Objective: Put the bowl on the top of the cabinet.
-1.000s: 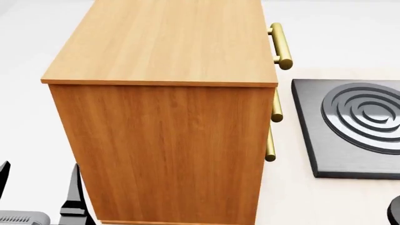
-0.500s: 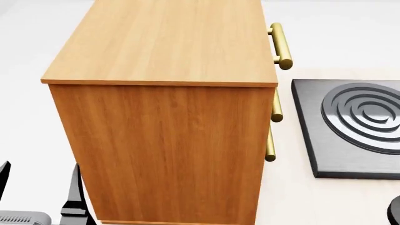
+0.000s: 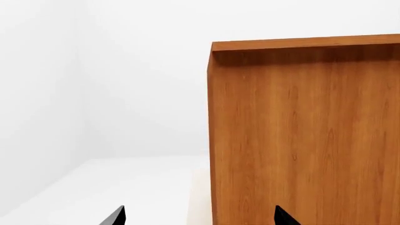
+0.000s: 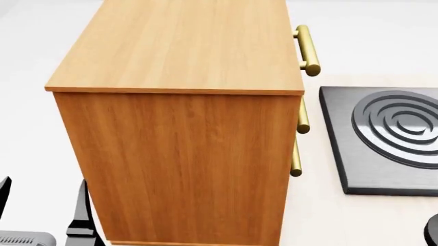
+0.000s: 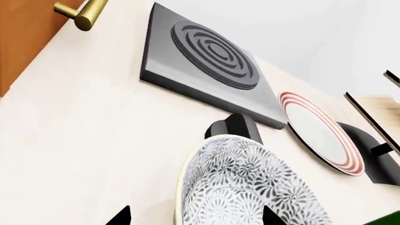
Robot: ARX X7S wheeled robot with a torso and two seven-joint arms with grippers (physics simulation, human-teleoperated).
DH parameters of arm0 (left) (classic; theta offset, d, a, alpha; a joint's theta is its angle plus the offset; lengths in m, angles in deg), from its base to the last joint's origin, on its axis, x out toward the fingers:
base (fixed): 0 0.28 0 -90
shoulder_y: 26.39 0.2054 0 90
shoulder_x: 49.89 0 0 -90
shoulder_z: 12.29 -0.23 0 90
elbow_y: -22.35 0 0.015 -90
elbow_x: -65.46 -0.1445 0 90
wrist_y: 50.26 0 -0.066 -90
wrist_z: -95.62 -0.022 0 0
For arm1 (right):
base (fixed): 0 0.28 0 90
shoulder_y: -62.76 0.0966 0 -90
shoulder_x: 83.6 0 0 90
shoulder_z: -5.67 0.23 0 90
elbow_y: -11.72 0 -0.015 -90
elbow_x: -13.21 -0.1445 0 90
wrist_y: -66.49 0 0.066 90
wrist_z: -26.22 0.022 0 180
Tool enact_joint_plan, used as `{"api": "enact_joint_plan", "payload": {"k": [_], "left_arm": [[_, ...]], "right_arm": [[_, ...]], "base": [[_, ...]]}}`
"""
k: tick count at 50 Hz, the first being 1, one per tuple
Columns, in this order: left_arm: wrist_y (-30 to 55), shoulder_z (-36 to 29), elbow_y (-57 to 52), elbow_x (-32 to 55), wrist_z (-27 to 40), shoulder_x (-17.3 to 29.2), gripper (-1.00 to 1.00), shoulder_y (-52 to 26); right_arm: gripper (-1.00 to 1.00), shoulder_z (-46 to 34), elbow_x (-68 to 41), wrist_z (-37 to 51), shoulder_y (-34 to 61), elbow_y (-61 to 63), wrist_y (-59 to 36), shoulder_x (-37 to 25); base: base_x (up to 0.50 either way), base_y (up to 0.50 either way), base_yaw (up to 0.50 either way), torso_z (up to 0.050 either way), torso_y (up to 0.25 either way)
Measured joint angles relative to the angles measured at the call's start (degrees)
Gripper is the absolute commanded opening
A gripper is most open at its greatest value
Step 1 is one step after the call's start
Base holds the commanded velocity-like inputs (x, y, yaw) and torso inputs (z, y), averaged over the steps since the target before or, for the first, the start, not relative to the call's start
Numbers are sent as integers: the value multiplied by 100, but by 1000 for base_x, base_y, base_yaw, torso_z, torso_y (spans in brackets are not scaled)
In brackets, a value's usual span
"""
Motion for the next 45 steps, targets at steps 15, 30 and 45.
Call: {"api": "enact_joint_plan", "payload": {"k": [15,30,45], "left_arm": [[-15,-24,3,16,31,22,100,-1],[-33,-48,-5,36,58,44,100,7],[-40,-88,8,42,83,60,100,-7]], "right_arm": [[100,-57,43,-47,18,-191,103,48],[100,-100,95,-78,13,-315,204,81],[100,-135,138,-100,44,-459,281,116]], "base": [[0,0,0,0,0],[0,0,0,0,0],[0,0,0,0,0]]}}
